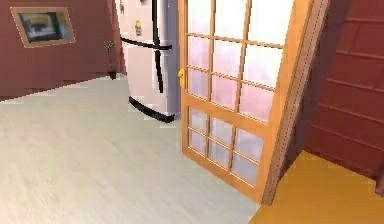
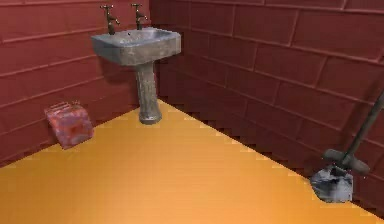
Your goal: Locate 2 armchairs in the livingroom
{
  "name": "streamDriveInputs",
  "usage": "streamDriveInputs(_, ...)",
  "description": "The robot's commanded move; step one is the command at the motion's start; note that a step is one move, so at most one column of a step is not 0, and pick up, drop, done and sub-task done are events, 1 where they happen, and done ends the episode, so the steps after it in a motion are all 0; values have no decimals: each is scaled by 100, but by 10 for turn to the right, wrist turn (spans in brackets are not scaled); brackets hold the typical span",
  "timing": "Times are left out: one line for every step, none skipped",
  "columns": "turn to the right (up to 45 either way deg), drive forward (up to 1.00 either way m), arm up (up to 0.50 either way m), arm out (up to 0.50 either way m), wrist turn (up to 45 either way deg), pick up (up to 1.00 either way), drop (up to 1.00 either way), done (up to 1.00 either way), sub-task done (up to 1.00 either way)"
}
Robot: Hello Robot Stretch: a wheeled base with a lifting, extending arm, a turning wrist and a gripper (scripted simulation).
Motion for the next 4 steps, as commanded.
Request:
streamDriveInputs(-450,0,0,0,0,0,0,0,0)
streamDriveInputs(0,100,0,0,0,0,0,0,0)
streamDriveInputs(0,45,0,0,0,0,0,0,0)
streamDriveInputs(-330,0,0,0,0,0,0,0,0)
